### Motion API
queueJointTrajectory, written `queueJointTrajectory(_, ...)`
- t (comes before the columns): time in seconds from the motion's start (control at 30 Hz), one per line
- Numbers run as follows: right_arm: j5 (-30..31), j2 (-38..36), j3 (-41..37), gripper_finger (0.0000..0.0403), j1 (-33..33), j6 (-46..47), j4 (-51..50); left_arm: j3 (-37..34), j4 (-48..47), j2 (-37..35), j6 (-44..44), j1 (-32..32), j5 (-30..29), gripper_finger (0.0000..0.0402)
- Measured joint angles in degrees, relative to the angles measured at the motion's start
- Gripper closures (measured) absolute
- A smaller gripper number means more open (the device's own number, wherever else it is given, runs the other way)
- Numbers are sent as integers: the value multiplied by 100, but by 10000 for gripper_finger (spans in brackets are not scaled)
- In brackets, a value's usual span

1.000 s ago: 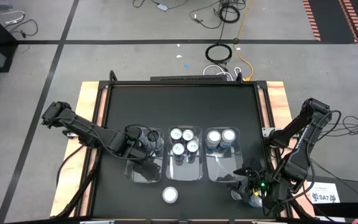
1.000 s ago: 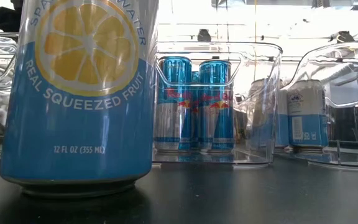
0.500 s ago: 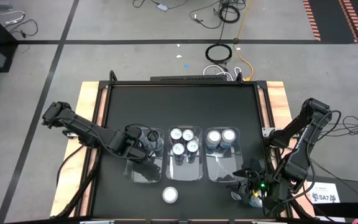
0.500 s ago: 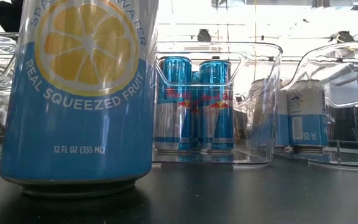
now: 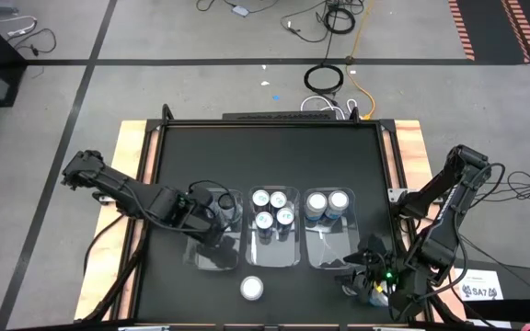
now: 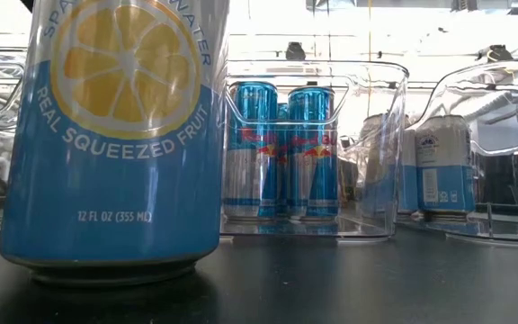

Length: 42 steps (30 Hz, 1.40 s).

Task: Sort soda cans
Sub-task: Put the left white and blue soda can into the right transparent bin

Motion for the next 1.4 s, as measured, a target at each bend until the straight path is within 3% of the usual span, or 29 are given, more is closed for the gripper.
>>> queueJointTrajectory(0.37,24,0,0,44,-52,235,239,816,-519,-5,260,-634,-154,37)
queueJointTrajectory(0.5,482,0,0,44,-173,-10,698,841,-194,-4,245,-1270,-406,37)
queueJointTrajectory(0.67,1270,105,0,44,-415,-2270,2725,842,116,64,111,-2293,-1226,37)
queueJointTrajectory(0.8,942,412,69,44,-793,-4450,4823,842,122,202,98,-2914,-1344,37)
queueJointTrajectory(0.87,576,686,365,44,-1026,-5081,5131,842,122,269,97,-3127,-1348,37)
queueJointTrajectory(0.97,101,1215,1211,44,-1381,-5424,4481,842,120,385,112,-3336,-1442,37)
queueJointTrajectory(1.23,-1629,3333,4927,44,-2309,-5103,229,837,197,592,756,-3501,-2096,37)
queueJointTrajectory(1.4,-2656,4704,6553,44,-2577,-4924,-1309,837,372,566,1306,-3407,-2457,37)
